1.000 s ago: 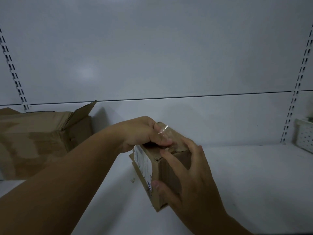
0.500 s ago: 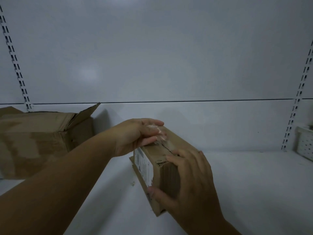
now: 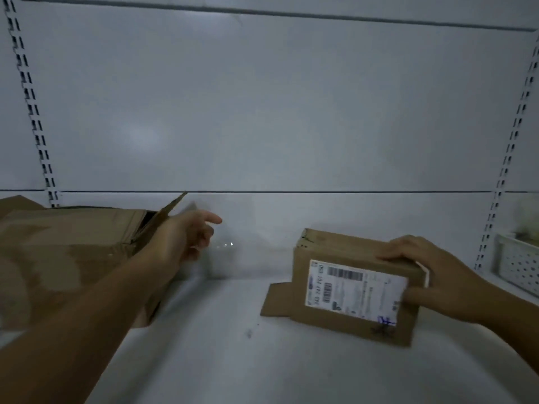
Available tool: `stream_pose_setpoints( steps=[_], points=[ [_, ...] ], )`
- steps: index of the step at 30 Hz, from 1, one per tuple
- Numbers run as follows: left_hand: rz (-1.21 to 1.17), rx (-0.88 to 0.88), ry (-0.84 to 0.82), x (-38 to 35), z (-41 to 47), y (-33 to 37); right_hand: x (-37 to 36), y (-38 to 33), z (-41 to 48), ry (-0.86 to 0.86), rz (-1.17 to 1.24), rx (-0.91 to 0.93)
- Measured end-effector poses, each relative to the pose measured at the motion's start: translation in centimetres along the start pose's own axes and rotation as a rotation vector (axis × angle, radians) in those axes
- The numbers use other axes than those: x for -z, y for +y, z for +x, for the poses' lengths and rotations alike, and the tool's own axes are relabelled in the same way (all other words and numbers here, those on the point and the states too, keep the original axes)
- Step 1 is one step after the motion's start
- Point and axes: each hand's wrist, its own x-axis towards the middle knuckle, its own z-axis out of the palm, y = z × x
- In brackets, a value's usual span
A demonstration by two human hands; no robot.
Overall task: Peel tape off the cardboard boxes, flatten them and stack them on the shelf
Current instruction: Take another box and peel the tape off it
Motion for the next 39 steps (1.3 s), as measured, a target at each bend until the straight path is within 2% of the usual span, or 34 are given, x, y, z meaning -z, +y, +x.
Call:
stream_pose_setpoints(
  steps=[3,5,7,13,16,18,22,25,26,27,30,31,35,37,39],
  points=[
    [0.231,0.022,-0.118,-0.7,-0.8,-3.4,-0.3,0.5,0.3,-0.016,0.026,-0.092],
    [0.347,0.043,-0.277,-2.0,-1.6,-5.6,-1.2,0.2,0.2,0.037,0.058,-0.133],
    [0.395,0.044,-0.337,-3.2,-2.2,-7.2,-2.0,-0.2,-0.1,0.119,0.08,-0.165],
    [0.252,-0.091,-0.198,-3.0,-2.5,-7.4,-2.7,-1.3,-0.1,0.259,0.149,-0.291],
    [0.1,-0.132,-0.036,-1.7,-2.6,-7.5,-2.9,-1.8,0.0,0.274,0.166,-0.324],
    [0.031,-0.173,0.012,-1.4,-2.9,-7.3,-2.8,-2.2,0.0,0.259,0.15,-0.351],
    [0.061,-0.241,-0.086,-2.3,-4.0,-6.7,-1.6,-4.5,1.2,0.267,-0.073,-0.461],
    [0.081,-0.313,-0.157,-3.0,-4.8,-6.3,-2.0,-9.1,2.4,0.421,-0.14,-0.242],
    [0.084,-0.337,-0.183,-3.1,-5.2,-6.1,-2.8,-11.0,2.7,0.392,-0.104,-0.145],
    [0.091,-0.36,-0.206,-3.2,-5.4,-5.9,-3.8,-12.6,3.0,0.293,-0.085,-0.078],
    [0.142,-0.432,-0.254,-3.3,-6.2,-5.4,-7.1,-14.4,3.5,-0.049,-0.239,-0.034],
    [0.172,-0.462,-0.256,-3.3,-6.5,-5.2,-7.4,-14.4,3.5,-0.076,-0.281,-0.032],
    [0.298,-0.587,-0.249,-3.3,-7.4,-4.7,-4.7,-14.2,2.7,-0.129,-0.138,-0.052],
    [0.366,-0.644,-0.275,-3.9,-7.9,-4.0,-2.7,-13.6,2.0,-0.2,-0.137,-0.047],
    [0.479,-0.752,-0.312,-5.3,-8.2,-2.9,-0.7,-12.8,1.0,-0.193,-0.112,-0.043]
  ],
)
